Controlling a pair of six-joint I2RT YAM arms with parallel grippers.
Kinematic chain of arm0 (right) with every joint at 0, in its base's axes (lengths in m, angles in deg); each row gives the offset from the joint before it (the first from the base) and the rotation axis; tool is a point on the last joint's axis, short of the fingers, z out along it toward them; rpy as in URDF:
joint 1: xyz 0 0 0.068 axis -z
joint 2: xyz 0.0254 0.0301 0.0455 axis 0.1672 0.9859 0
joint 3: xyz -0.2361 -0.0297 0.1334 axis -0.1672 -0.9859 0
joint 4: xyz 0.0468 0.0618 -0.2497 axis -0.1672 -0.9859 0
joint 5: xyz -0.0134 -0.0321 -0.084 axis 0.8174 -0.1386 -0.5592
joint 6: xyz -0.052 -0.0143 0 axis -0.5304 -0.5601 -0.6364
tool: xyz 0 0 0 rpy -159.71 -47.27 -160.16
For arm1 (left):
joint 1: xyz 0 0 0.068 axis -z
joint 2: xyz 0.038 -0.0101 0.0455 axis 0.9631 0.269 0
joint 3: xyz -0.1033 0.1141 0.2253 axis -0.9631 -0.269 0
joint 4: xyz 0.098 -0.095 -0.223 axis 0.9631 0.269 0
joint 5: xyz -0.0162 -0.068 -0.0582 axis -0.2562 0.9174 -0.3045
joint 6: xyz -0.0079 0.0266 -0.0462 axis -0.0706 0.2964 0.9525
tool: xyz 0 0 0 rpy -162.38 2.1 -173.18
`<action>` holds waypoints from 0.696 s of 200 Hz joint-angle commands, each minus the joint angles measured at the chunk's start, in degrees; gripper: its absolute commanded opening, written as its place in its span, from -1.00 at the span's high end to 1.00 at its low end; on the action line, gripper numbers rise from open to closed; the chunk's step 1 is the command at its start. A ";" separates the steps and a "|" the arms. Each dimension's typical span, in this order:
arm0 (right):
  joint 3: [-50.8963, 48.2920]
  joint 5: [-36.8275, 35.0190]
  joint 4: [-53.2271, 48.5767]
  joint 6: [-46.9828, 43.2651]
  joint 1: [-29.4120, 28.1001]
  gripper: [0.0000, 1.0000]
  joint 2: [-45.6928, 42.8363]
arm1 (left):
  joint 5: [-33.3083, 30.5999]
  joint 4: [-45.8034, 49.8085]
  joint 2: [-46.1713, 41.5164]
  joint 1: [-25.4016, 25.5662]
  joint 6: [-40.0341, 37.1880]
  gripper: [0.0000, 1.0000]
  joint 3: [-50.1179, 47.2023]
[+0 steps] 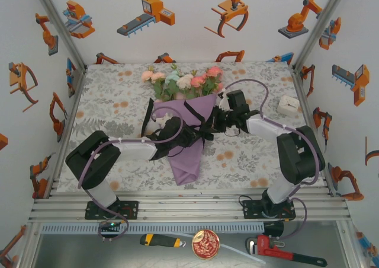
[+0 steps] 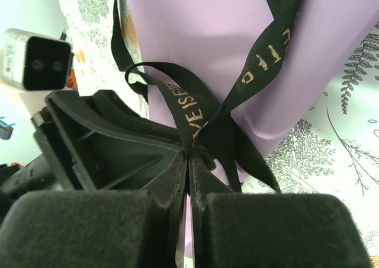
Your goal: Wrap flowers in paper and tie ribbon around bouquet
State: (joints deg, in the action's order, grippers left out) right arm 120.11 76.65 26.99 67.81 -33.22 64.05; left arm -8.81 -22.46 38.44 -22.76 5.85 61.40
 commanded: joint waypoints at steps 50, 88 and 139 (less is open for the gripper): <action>0.11 1.34 0.88 0.32 0.17 0.87 -1.37 | -2.89 -11.33 2.30 0.44 3.80 0.17 -2.50; 0.18 1.92 0.79 0.23 0.18 0.88 -1.13 | -3.99 -13.10 3.90 0.31 3.07 0.10 -2.00; 0.05 2.57 0.64 0.15 0.20 0.89 -0.84 | -3.72 -17.07 6.87 0.22 3.14 0.46 -0.92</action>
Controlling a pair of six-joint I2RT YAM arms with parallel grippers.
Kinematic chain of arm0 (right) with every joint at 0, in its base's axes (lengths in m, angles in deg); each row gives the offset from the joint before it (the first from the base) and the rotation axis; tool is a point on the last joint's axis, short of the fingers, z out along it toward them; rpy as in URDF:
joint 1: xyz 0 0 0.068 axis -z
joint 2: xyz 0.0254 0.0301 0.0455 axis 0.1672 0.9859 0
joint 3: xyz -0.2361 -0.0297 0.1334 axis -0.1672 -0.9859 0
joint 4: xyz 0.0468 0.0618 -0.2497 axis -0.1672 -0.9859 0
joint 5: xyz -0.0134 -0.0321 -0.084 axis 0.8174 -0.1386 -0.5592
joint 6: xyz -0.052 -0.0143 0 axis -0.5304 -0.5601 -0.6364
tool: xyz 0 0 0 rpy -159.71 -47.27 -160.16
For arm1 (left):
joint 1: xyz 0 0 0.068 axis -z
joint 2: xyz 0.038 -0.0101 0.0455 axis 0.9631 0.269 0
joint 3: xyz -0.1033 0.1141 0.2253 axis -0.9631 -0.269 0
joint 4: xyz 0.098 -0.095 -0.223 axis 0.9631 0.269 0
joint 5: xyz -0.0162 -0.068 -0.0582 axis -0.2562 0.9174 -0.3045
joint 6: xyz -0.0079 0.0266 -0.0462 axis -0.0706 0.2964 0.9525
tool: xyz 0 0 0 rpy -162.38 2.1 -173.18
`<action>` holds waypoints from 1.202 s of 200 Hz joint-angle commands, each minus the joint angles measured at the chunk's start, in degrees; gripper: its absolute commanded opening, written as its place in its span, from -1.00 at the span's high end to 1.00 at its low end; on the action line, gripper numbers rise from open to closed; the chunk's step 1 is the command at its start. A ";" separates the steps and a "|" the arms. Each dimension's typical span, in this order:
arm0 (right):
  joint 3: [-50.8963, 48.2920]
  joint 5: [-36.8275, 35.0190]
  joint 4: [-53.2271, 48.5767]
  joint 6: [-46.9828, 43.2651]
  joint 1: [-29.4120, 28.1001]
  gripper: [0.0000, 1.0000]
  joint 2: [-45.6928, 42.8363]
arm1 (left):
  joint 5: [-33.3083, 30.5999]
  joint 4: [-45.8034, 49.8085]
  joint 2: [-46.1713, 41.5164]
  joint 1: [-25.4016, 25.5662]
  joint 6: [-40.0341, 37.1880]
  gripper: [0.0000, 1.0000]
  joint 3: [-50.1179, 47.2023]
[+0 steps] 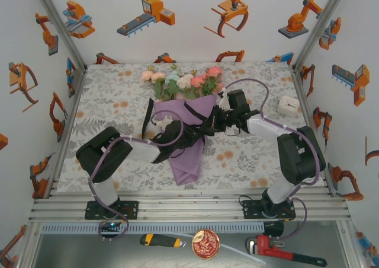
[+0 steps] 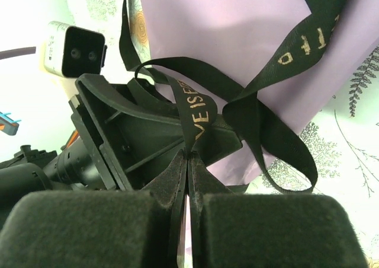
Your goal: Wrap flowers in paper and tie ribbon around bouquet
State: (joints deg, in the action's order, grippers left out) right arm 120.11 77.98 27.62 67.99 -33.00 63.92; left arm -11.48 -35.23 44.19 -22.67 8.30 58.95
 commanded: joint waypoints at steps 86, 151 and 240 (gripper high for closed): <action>0.08 -0.24 -0.88 0.23 1.59 0.89 -1.79 | -2.48 -1.50 -3.21 0.25 -0.97 1.00 -2.72; -1.15 -3.66 -2.02 0.15 3.94 0.88 -1.52 | -4.87 11.50 -14.72 1.84 -4.86 1.00 -7.88; -1.93 -4.07 -5.25 -1.85 3.87 0.13 -4.31 | -6.57 39.66 -32.07 1.80 -21.37 1.00 0.82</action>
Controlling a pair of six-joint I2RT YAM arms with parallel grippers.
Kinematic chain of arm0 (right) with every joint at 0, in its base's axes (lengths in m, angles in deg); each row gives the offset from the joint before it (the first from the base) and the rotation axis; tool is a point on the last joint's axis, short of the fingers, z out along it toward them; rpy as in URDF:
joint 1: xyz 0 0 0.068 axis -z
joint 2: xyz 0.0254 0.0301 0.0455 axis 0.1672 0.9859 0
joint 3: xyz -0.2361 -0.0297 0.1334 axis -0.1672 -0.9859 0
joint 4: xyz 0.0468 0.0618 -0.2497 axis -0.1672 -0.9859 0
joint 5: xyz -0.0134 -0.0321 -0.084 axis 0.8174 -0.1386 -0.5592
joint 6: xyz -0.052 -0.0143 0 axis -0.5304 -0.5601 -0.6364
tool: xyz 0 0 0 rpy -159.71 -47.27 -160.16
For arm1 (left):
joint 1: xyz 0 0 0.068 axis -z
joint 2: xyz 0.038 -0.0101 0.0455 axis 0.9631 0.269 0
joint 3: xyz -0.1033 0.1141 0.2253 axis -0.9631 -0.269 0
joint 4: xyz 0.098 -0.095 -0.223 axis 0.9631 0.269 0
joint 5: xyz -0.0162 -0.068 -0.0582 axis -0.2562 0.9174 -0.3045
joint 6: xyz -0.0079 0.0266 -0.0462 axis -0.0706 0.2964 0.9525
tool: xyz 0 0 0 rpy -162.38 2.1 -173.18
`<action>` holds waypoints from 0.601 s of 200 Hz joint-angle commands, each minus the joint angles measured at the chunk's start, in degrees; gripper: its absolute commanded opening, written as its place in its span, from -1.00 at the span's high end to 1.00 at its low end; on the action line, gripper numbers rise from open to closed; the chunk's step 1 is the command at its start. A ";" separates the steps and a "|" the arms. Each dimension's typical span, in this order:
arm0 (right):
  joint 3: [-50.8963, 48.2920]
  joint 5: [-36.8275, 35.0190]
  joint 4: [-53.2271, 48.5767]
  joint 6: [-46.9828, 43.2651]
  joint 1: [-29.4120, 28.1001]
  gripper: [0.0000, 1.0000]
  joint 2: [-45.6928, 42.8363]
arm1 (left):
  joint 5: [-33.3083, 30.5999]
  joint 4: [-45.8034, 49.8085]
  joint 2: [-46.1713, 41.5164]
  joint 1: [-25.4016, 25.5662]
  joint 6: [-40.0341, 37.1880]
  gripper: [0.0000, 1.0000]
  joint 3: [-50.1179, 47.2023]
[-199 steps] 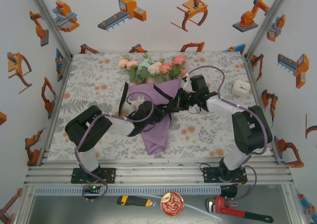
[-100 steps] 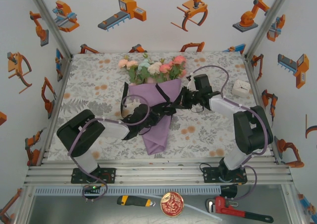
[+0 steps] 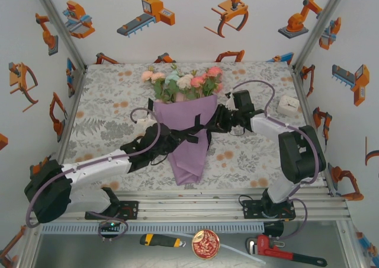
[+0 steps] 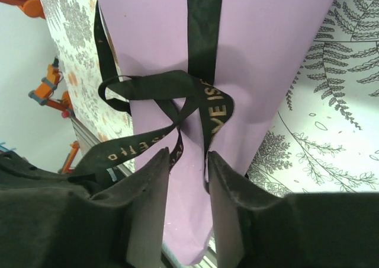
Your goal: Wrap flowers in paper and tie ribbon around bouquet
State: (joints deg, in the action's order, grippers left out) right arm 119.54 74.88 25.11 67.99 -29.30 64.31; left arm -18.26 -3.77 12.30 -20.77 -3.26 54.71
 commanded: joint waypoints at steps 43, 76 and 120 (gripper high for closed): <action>-8.41 -2.46 1.38 -12.01 -2.34 -0.01 -18.35 | 3.07 5.84 1.55 0.87 -25.88 1.00 12.24; -14.92 2.39 17.14 -15.23 -5.31 -0.26 -23.89 | 4.50 6.69 3.01 0.82 -29.36 1.00 15.72; -10.64 6.55 26.80 -12.12 -9.45 -0.32 -16.62 | 7.43 4.11 4.12 0.80 -29.57 1.00 16.59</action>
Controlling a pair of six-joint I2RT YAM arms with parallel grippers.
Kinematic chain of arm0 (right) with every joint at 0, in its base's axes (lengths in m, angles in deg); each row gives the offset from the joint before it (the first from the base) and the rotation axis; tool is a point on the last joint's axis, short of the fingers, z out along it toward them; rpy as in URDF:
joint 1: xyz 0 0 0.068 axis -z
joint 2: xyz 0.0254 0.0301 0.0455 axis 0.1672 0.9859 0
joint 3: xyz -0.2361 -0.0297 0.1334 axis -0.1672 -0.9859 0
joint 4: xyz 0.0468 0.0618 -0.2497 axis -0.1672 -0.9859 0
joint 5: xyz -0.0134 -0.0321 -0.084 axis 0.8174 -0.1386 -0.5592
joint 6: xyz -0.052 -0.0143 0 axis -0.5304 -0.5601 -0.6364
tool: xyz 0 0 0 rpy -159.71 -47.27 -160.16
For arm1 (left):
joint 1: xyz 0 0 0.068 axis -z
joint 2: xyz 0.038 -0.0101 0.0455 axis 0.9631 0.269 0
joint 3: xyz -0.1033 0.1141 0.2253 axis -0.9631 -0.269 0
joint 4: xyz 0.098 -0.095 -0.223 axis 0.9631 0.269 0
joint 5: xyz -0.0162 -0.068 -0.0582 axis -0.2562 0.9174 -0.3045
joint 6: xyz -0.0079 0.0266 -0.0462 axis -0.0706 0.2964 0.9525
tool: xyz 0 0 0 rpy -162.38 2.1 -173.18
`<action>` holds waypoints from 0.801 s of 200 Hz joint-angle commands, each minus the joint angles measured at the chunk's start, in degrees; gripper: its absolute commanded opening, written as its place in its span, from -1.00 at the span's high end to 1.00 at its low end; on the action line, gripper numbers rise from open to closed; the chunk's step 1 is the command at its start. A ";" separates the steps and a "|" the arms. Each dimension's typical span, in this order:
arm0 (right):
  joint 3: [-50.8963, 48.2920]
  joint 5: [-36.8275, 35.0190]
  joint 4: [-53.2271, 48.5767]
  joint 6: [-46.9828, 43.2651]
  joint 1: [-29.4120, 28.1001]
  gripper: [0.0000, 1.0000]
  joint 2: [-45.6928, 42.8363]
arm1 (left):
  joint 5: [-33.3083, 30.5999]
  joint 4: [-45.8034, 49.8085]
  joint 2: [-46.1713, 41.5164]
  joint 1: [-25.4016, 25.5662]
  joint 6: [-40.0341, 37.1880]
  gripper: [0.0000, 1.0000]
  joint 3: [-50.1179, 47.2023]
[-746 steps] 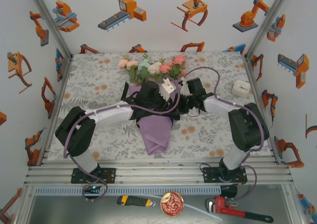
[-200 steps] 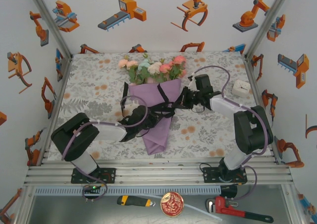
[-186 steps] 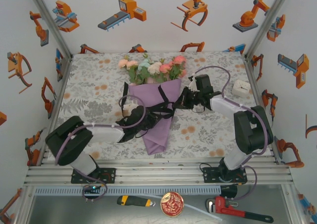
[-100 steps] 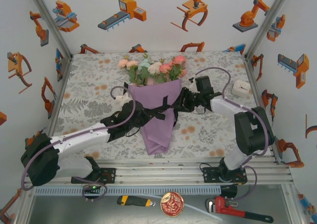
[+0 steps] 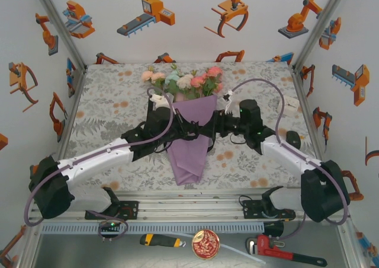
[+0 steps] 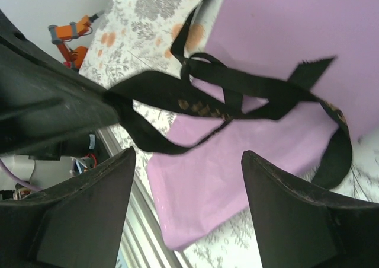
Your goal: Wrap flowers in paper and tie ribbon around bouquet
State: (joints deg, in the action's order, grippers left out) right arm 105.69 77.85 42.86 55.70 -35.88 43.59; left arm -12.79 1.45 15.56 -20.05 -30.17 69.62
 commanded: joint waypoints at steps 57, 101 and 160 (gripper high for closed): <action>3.12 5.46 15.76 6.00 -4.41 0.88 8.11 | -0.93 3.46 1.76 -1.23 -1.88 1.00 4.31; 0.75 -1.35 10.54 5.85 -4.26 1.00 1.88 | -11.41 11.95 -7.04 -6.49 -0.68 0.20 0.39; 0.09 -4.08 8.48 7.17 -4.32 1.00 -0.68 | -4.12 11.58 -18.86 -25.31 27.30 -0.14 -19.73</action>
State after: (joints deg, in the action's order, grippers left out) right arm 106.12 75.62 52.17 61.67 -40.23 43.35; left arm -22.06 13.93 -3.44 -41.34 -16.14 56.92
